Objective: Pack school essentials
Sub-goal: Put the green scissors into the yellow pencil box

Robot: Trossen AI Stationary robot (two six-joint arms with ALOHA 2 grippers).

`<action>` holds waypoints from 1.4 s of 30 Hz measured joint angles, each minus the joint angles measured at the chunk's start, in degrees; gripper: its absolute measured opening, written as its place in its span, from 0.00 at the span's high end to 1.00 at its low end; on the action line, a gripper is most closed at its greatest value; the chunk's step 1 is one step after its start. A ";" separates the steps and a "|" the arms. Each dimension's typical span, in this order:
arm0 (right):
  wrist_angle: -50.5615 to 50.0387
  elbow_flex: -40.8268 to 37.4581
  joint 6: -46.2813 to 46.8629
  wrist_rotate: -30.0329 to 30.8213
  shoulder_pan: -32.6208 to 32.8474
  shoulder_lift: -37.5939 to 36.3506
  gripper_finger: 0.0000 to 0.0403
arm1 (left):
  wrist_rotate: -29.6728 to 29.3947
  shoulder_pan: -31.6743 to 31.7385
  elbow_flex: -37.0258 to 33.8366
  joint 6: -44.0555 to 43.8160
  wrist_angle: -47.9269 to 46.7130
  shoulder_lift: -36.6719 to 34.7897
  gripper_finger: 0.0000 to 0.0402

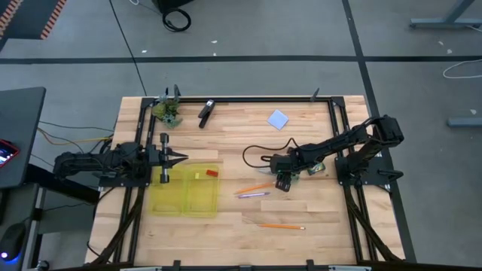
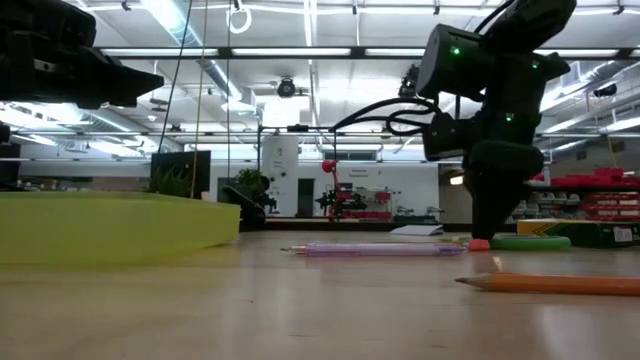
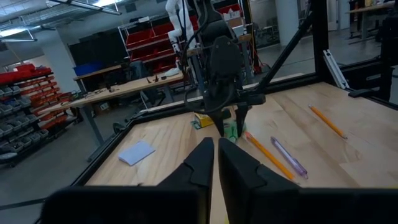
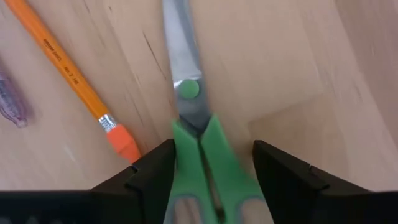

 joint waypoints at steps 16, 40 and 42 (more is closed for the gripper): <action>-0.24 -0.06 -0.31 -1.12 -0.02 -0.04 0.67 | 0.01 0.01 0.00 0.00 0.00 0.00 0.93; -1.98 9.34 -5.58 -0.66 -0.04 0.28 0.67 | 0.01 0.02 0.01 0.00 0.00 0.00 0.93; -1.99 10.57 -6.51 -0.66 -0.03 0.26 0.67 | -0.01 0.02 -0.01 0.02 0.00 0.00 0.92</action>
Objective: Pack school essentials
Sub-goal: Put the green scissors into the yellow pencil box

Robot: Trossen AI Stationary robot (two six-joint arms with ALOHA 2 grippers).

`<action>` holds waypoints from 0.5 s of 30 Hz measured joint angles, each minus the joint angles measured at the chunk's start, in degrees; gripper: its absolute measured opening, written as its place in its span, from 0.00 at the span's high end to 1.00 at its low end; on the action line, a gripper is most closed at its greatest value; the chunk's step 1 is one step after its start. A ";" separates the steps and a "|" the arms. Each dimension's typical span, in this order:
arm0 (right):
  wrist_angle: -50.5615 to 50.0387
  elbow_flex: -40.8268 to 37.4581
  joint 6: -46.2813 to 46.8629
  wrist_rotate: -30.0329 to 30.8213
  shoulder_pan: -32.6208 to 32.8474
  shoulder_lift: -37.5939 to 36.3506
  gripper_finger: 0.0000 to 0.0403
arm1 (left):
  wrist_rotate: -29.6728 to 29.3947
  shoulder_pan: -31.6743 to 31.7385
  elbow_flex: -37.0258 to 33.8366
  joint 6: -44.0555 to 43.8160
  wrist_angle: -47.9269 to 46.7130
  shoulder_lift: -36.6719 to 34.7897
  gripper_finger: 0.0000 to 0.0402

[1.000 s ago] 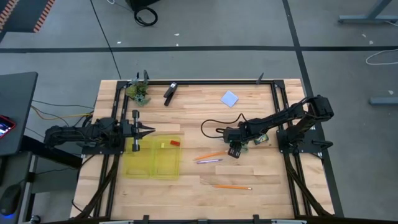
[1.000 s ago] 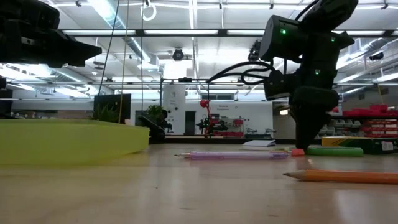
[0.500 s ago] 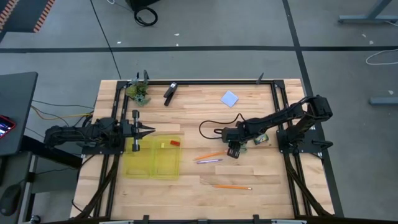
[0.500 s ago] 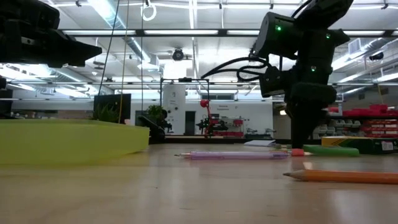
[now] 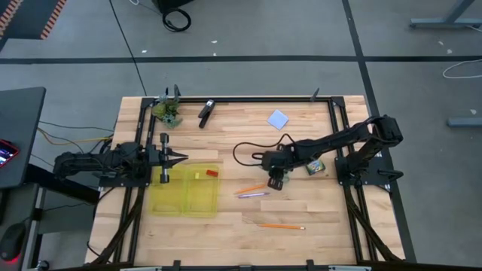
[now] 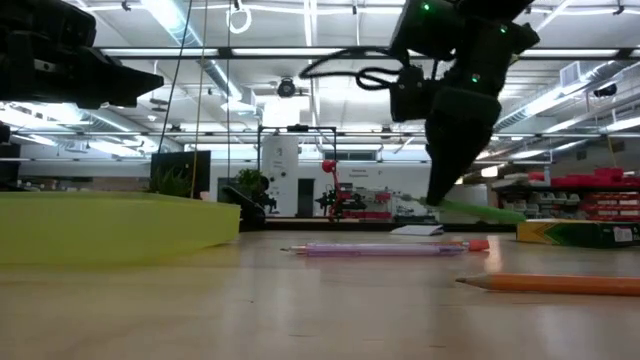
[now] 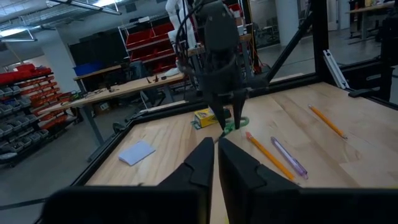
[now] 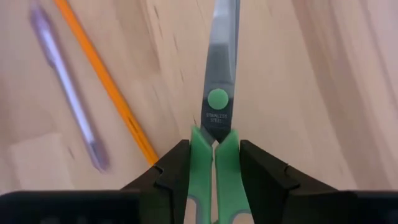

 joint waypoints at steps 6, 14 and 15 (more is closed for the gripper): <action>1.52 3.24 -2.74 0.00 0.01 -0.04 0.67 | 0.00 0.00 0.02 -0.02 0.00 0.00 0.90; 5.91 4.99 -5.61 0.00 0.03 -0.09 0.67 | 0.00 -0.02 0.00 -0.02 0.00 0.00 0.92; 6.86 5.07 -5.84 0.02 0.07 -0.09 0.67 | 0.02 0.00 0.00 0.00 0.00 0.00 0.93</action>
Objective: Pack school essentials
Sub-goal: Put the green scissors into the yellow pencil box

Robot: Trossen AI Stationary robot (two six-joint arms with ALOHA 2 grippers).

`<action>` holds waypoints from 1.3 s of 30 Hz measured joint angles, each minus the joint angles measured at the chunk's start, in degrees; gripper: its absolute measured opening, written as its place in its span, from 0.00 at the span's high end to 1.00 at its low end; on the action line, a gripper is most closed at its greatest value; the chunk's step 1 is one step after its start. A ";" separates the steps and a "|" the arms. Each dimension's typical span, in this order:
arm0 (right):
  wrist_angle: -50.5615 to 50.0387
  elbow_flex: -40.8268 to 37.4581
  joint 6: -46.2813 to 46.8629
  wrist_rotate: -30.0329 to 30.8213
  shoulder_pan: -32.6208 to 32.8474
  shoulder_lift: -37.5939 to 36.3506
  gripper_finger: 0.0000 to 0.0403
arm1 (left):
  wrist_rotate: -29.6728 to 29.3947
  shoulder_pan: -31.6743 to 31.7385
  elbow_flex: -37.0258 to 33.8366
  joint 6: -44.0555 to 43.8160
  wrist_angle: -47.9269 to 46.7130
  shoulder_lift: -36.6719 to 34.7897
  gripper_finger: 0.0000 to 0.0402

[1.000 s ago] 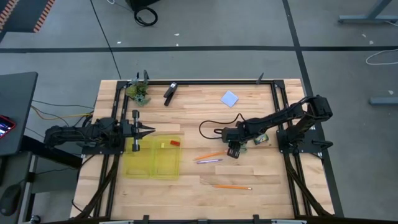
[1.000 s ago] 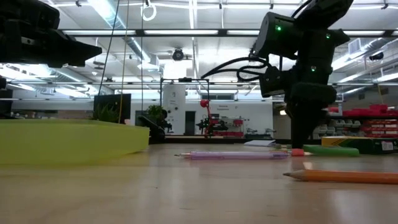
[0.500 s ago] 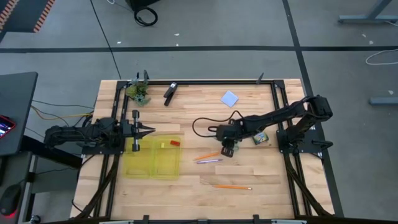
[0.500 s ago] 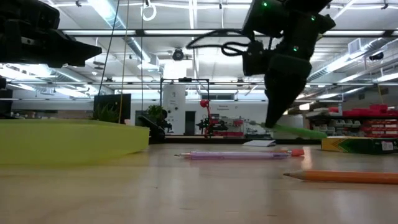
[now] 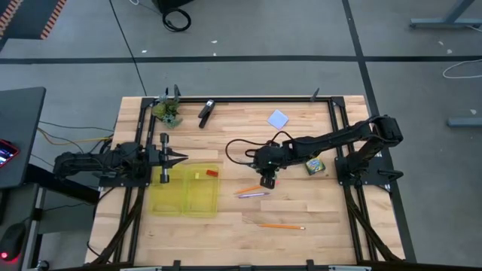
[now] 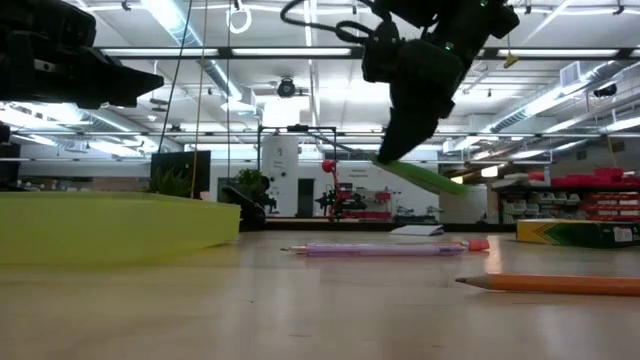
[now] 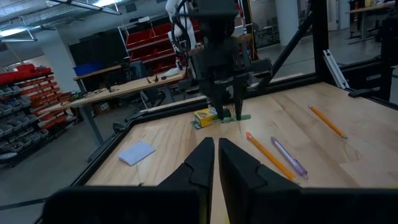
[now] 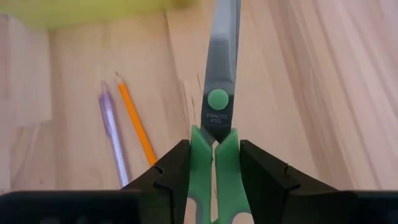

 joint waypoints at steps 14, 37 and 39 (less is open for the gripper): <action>10.90 0.03 -1.98 -0.01 2.74 -0.02 0.67 | 0.00 -0.02 0.00 -0.01 0.00 0.00 0.90; 33.41 0.05 -10.48 5.10 7.26 -0.02 0.66 | -0.01 0.00 0.02 0.00 0.00 0.00 0.90; 34.73 0.05 -11.35 5.16 7.26 -0.02 0.66 | -0.02 0.00 0.02 -0.02 0.00 0.00 0.91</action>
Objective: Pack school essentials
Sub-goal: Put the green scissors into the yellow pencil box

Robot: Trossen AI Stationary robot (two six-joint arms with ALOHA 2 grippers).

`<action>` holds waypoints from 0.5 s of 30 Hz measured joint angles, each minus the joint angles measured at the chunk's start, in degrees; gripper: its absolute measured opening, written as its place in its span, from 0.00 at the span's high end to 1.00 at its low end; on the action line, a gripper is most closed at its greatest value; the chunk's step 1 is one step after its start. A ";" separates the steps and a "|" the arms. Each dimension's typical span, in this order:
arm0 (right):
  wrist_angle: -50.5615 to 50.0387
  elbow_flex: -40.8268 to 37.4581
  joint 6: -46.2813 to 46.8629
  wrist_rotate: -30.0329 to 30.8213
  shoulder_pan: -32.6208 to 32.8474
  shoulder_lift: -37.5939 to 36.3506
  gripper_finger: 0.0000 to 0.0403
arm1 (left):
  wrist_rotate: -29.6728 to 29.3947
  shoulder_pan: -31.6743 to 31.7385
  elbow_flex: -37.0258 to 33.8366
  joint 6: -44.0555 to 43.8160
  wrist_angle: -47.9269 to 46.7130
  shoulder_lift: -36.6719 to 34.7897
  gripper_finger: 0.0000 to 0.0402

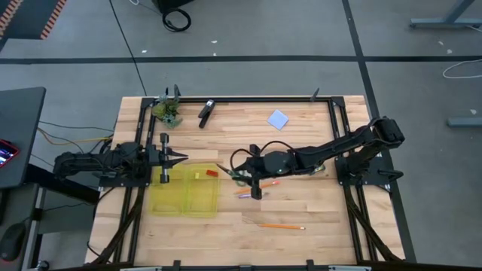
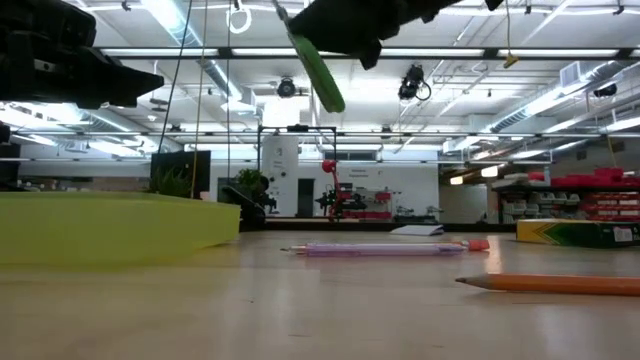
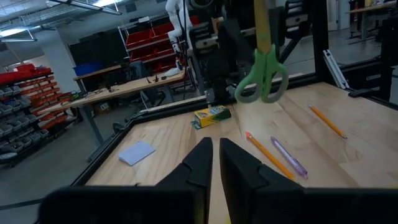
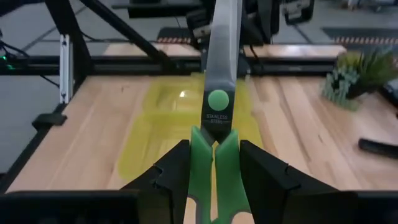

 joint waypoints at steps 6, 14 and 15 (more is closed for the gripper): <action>4.73 4.64 -4.76 -0.90 -0.06 6.93 0.66 | 0.01 -0.01 0.00 0.03 -0.16 0.00 0.93; 3.69 22.65 -13.35 -7.89 -0.04 20.69 0.66 | 0.02 -0.01 0.00 0.02 -0.22 0.38 0.91; 3.25 24.79 -14.02 -9.15 -0.04 22.22 0.66 | 0.02 0.00 0.00 0.01 -0.23 0.37 0.91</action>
